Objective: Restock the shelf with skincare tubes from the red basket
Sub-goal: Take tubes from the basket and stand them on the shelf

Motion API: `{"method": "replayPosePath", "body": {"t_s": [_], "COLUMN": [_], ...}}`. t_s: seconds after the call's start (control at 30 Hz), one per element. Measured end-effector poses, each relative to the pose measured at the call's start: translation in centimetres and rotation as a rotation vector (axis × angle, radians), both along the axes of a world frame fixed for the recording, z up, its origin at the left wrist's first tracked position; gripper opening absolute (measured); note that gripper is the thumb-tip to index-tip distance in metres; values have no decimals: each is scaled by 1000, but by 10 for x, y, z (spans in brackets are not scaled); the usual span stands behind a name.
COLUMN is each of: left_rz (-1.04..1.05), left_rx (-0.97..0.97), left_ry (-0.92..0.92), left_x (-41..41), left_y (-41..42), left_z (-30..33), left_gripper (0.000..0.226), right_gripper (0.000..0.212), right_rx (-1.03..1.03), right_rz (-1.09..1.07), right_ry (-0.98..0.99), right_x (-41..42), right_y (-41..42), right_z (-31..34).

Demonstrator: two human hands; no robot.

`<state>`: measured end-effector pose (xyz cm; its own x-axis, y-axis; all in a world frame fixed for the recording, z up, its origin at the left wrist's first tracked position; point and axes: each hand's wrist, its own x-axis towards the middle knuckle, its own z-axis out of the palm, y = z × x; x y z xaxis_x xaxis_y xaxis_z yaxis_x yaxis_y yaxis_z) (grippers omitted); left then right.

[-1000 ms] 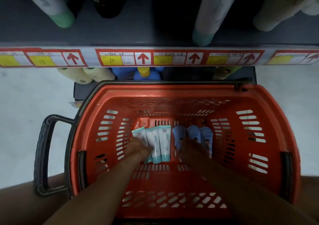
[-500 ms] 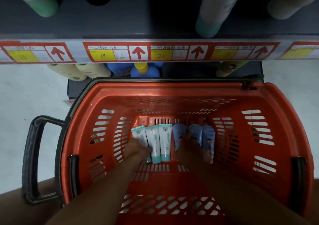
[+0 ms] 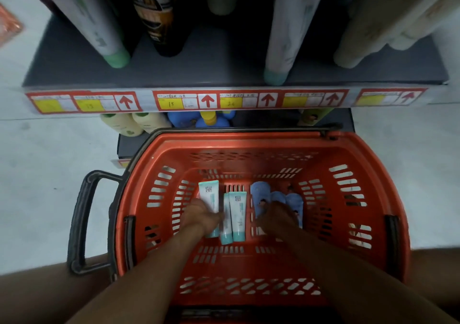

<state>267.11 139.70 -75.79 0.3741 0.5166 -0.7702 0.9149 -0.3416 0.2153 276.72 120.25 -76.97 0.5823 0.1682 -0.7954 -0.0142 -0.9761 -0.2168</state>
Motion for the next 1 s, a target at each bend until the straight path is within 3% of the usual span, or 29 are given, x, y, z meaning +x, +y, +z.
{"method": "replayPosePath", "body": {"t_s": [0.13,0.23,0.37,0.47,0.57,0.83,0.93,1.0], "left_rz": [-11,0,-48,-53,-61,-119,-131,-140], "left_rx": [7,17,64,80,77,198,225,237], "left_ry": [-73,-150,-262,-347,-422,-641,-746,-816], "left_x": [4,6,9,9,9,21,29,35], "left_y": [-8,-17,-28,-36,-43,-60,-69,-75], "left_z": [28,51,83,107,129,202,232,252], "left_gripper": [56,59,63,67,68,58,59,59], "right_gripper": [43,25,45,40,50,43,31,36], "right_rx": [78,102,103,161,186,330,405,411], "right_rz": [-60,-65,-13,-31,-43,-74,-90,-110], "right_ry": [-106,-109,-236,-293,-349,-561,-651,-696], "right_x": [-5,-4,-1,3,9,26,32,37], "right_y": [-10,-15,-23,-30,-37,-59,-67,-71], "right_z": [28,53,87,112,137,214,244,264]}}
